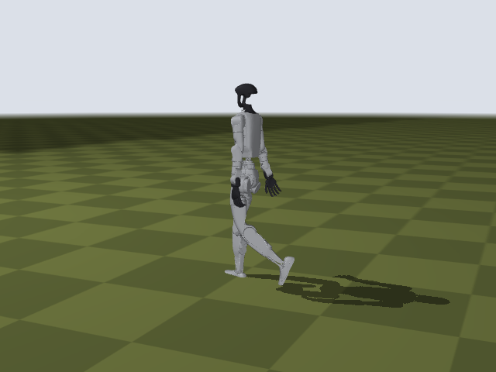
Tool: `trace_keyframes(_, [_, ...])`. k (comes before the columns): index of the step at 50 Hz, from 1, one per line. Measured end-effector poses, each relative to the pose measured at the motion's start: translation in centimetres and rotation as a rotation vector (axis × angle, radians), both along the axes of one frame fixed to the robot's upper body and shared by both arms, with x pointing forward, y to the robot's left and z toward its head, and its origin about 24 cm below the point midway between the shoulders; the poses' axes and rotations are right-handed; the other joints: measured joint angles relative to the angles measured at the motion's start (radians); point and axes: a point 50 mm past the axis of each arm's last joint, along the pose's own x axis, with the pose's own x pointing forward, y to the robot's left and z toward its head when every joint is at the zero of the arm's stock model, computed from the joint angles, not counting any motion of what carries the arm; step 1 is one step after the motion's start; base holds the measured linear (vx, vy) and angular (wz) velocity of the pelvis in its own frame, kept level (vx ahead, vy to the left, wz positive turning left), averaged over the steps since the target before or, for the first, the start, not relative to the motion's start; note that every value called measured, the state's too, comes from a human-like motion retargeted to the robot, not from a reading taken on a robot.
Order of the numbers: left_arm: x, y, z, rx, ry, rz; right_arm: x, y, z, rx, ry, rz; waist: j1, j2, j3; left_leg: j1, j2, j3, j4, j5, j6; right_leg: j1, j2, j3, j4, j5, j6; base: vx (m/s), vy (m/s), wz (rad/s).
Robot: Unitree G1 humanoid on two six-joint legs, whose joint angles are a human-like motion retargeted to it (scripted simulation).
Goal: Walk run
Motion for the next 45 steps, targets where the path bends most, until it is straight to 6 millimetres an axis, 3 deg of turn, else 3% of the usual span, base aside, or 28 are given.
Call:
trace_keyframes(3, [-1.6, -0.1, 0.1, -0.041, 0.080, -0.003, 4.6, 0.0, -0.5, -0.026, -0.148, 0.046, 0.049, -0.006, 0.015, -0.191, 0.102, 0.014, 0.249, -0.143, 0.008, 0.128, 0.022, -0.024, -0.090, 0.000, 0.027, 0.84, 0.00, 0.03])
trace_keyframes(6, [-3.5, 0.0, 0.3, -0.008, 0.109, 0.045, 9.6, 0.4, -0.6, -0.037, -0.327, 0.134, 0.112, 0.005, 0.011, -0.355, 0.117, 0.005, 0.233, -0.208, 0.004, 0.225, 0.094, -0.007, -0.193, 0.005, 0.038, 0.84, -0.06, -0.70])
trace_keyframes(10, [-4.8, -0.1, 0.5, 0.029, 0.131, 0.125, 16.9, 1.6, 0.5, 0.010, -0.575, 0.263, 0.185, 0.032, 0.019, -0.537, 0.197, 0.074, 0.011, -0.302, 0.066, 0.343, 0.183, 0.022, -0.276, -0.025, 0.060, 0.86, -0.06, -0.73])
trace_keyframes(13, [-4.5, -0.4, 0.5, 0.001, 0.169, 0.151, 21.3, 2.6, 1.9, 0.041, -0.722, 0.341, 0.215, 0.055, 0.048, -0.636, 0.166, 0.012, -0.276, -0.337, 0.132, 0.440, 0.231, 0.036, -0.312, -0.060, 0.083, 0.92, 0.04, -0.48])
trace_keyframes(16, [-3.7, -0.6, 0.4, -0.042, 0.195, 0.125, 23.4, 2.9, 2.9, 0.049, -0.799, 0.384, 0.241, 0.047, 0.049, -0.706, 0.126, -0.062, -0.480, -0.329, 0.155, 0.494, 0.230, 0.052, -0.313, -0.086, 0.121, 0.87, 0.08, -0.36])
trace_keyframes(18, [-3.0, -0.4, 0.4, -0.074, 0.203, 0.085, 23.7, 3.0, 3.1, 0.053, -0.814, 0.411, 0.253, 0.036, 0.042, -0.723, 0.118, -0.054, -0.535, -0.342, 0.161, 0.522, 0.216, 0.070, -0.294, -0.084, 0.165, 0.95, 0.12, -0.38])
trace_keyframes(20, [-2.2, 0.1, 0.4, -0.075, 0.195, 0.031, 22.5, 3.2, 2.5, 0.063, -0.775, 0.444, 0.247, 0.037, 0.031, -0.711, 0.125, -0.039, -0.462, -0.346, 0.218, 0.563, 0.221, 0.092, -0.260, -0.039, 0.228, 1.14, 0.11, -0.29])
trace_keyframes(22, [-1.9, 0.6, 0.4, -0.052, 0.181, -0.006, 20.1, 3.0, 1.5, 0.065, -0.688, 0.462, 0.262, 0.050, 0.017, -0.679, 0.176, 0.046, -0.417, -0.315, 0.210, 0.591, 0.241, 0.125, -0.218, 0.052, 0.260, 1.35, 0.16, -0.52])
trace_keyframes(24, [-1.6, 0.9, 0.4, -0.021, 0.145, -0.010, 16.6, 2.9, 0.3, 0.064, -0.557, 0.490, 0.258, 0.061, 0.004, -0.662, 0.210, -0.056, -0.352, -0.300, 0.203, 0.589, 0.247, 0.142, -0.118, 0.249, 0.256, 1.30, 0.06, -0.69])
trace_keyframes(26, [-1.0, 1.1, 0.4, -0.005, 0.110, 0.020, 13.0, 2.9, -0.6, 0.048, -0.426, 0.508, 0.223, 0.083, -0.002, -0.613, 0.229, -0.117, -0.309, -0.367, 0.201, 0.541, 0.238, 0.114, 0.055, 0.459, 0.251, 1.22, 0.01, -0.31])
trace_keyframes(28, [0.3, 1.8, 0.5, 0.006, 0.085, 0.043, 9.6, 2.2, -0.9, 0.023, -0.289, 0.487, 0.196, 0.113, 0.003, -0.518, 0.275, -0.063, -0.321, -0.424, 0.198, 0.463, 0.229, 0.064, 0.269, 0.552, 0.232, 1.00, 0.06, -0.15])
trace_keyframes(30, [2.5, 3.1, 0.8, 0.037, 0.039, 0.059, 6.9, 1.4, -0.9, 0.012, -0.170, 0.433, 0.207, 0.107, 0.015, -0.426, 0.285, -0.007, -0.370, -0.447, 0.183, 0.338, 0.177, 0.058, 0.486, 0.428, 0.184, 0.91, 0.06, -0.53])
trace_keyframes(32, [5.7, 4.1, 1.2, 0.098, -0.067, 0.059, 4.4, 1.1, -0.7, 0.005, -0.087, 0.334, 0.168, 0.079, 0.038, -0.314, 0.212, 0.003, -0.477, -0.442, 0.174, 0.164, 0.127, 0.073, 0.643, 0.329, 0.189, 0.86, 0.05, 0.30])
trace_keyframes(35, [9.3, 4.7, 1.8, 0.142, -0.220, 0.044, 1.4, 1.0, -0.3, -0.028, -0.015, 0.192, 0.087, 0.073, 0.047, -0.212, 0.146, -0.037, -0.583, -0.432, 0.165, 0.016, 0.102, 0.040, 0.640, 0.270, 0.193, 0.93, 0.06, 0.96])
trace_keyframes(40, [16.7, 5.3, 4.4, 0.126, -0.504, -0.044, -2.9, 0.7, 0.6, -0.071, 0.089, -0.041, -0.066, 0.062, 0.047, -0.070, 0.061, -0.140, -0.674, -0.484, 0.132, -0.172, 0.044, -0.059, 0.259, 0.133, 0.100, 0.94, -0.07, 1.18])
trace_keyframes(43, [20.1, 5.3, 6.2, 0.126, -0.648, -0.112, -4.5, 1.1, 1.0, -0.078, 0.149, -0.092, -0.094, 0.045, 0.056, 0.025, 0.035, -0.175, -0.690, -0.545, 0.098, -0.249, 0.127, 0.005, -0.091, 0.104, 0.035, 0.84, -0.17, 0.61])
trace_keyframes(45, [21.1, 5.0, 6.7, 0.134, -0.708, -0.140, -5.0, 1.3, 1.1, -0.075, 0.176, -0.100, -0.070, 0.033, 0.055, 0.075, 0.019, -0.168, -0.684, -0.580, 0.073, -0.284, 0.167, 0.024, -0.211, 0.084, 0.111, 1.23, -0.21, -0.13])
